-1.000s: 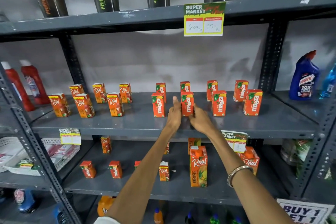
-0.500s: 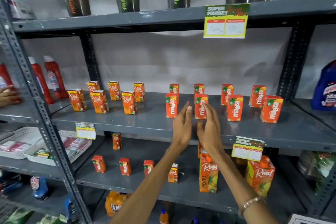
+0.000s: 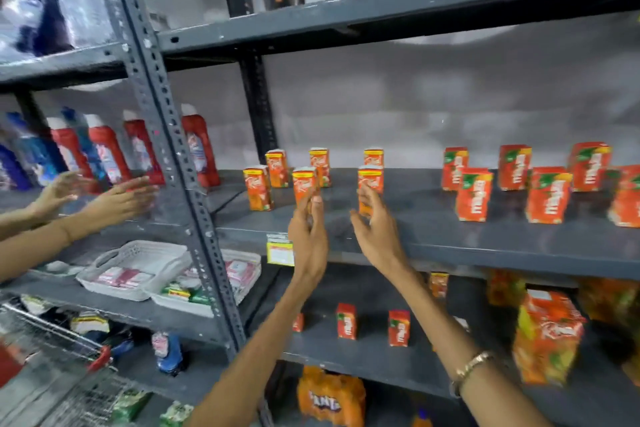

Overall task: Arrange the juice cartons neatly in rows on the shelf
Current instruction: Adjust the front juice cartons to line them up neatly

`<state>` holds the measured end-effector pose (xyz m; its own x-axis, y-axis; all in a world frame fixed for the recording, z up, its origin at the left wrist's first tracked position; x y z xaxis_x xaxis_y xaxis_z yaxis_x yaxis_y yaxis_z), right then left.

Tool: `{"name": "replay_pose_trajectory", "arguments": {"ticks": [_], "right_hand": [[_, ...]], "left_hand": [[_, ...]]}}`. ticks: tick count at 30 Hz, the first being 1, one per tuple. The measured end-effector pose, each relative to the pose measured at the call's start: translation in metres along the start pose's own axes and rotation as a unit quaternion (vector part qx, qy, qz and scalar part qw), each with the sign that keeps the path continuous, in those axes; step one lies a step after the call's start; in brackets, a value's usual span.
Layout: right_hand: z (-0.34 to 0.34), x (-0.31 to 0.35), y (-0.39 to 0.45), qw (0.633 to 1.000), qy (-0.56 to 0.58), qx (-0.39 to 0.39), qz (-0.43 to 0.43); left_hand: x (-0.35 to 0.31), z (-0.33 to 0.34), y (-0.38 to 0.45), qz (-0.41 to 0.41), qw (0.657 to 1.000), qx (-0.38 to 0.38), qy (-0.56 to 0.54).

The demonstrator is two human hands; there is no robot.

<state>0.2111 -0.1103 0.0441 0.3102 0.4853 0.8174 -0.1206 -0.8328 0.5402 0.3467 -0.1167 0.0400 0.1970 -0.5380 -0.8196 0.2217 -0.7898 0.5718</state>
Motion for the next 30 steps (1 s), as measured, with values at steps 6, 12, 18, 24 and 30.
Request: {"name": "replay_pose_trajectory", "arguments": {"ticks": [6,12,18,24,30], "right_hand": [[0.090,0.018,0.045,0.992,-0.024,0.005,0.124],[0.120,0.005,0.057,0.992,-0.042,-0.023,0.121],[0.125,0.004,0.058,0.990,-0.051,0.006,0.129],[0.126,0.001,0.060,0.987,-0.086,0.021,0.134],[0.128,-0.003,0.060,0.985,-0.103,0.026,0.135]], "left_hand": [[0.037,-0.040,0.075,-0.123,0.991,0.024,-0.041],[0.043,-0.036,0.098,-0.182,0.965,0.166,-0.085],[0.067,-0.030,0.110,-0.166,0.952,0.234,-0.106],[0.071,-0.029,0.116,-0.176,0.947,0.247,-0.103],[0.067,-0.032,0.111,-0.184,0.942,0.258,-0.109]]}}
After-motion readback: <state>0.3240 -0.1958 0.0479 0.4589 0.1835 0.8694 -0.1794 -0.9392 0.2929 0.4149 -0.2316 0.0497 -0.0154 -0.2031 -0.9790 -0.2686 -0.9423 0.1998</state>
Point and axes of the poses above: each hand's wrist, its own y-axis towards the middle knuckle, its own z-axis out of the palm, x = y × z, the point moved 3 cm from there along y, towards the middle knuckle, and after that the axes turned 6 degrees about y, right-handed, at the moved point
